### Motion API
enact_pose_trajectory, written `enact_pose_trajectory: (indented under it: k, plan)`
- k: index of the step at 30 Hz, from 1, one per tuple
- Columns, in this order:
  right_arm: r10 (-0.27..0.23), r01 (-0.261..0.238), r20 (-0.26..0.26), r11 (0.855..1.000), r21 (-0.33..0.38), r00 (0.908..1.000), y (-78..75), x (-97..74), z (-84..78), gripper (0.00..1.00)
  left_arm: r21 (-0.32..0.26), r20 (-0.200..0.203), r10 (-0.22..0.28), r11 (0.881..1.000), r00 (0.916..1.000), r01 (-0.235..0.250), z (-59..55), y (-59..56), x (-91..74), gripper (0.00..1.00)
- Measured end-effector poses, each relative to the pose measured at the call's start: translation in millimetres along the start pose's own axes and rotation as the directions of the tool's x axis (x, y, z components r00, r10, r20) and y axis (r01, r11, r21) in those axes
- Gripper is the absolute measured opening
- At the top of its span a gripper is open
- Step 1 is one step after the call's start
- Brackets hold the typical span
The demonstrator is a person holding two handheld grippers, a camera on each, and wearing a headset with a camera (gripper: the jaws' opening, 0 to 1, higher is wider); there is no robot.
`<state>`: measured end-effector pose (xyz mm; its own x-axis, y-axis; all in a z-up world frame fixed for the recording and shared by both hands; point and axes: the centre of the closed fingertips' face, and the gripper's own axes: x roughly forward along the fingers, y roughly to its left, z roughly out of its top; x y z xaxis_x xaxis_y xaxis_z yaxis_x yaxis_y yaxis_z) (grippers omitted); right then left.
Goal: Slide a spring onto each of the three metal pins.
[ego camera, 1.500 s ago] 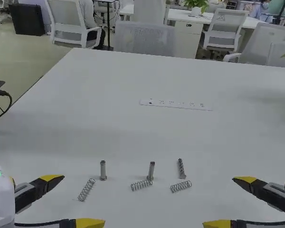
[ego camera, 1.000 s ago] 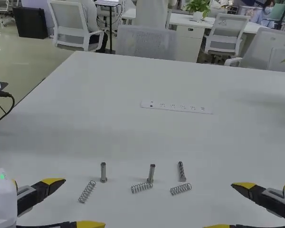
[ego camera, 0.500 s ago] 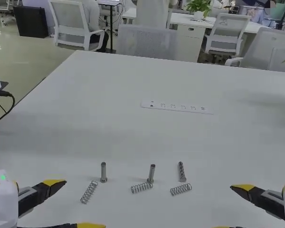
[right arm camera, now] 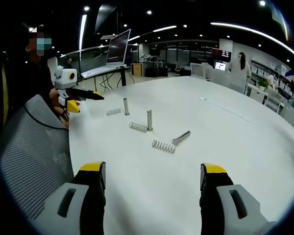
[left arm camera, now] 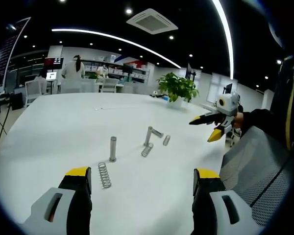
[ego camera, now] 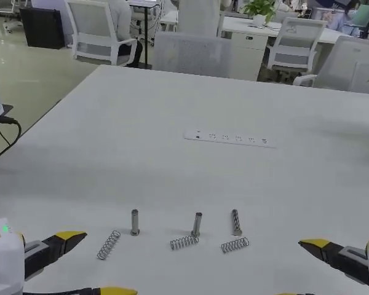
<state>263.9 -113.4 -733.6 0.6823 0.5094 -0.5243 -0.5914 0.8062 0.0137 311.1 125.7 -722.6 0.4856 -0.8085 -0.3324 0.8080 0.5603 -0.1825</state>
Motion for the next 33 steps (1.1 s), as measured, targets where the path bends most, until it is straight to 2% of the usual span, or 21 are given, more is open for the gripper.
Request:
enact_pose_trajectory:
  k: [33]
  plan:
    - [-0.012,0.012,-0.006,1.0,0.004,0.9999,-4.0,-2.1,-0.8,0.77,0.002,-0.005,-0.006,1.0,1.0,0.006,-2.1,0.3,2.7,0.82]
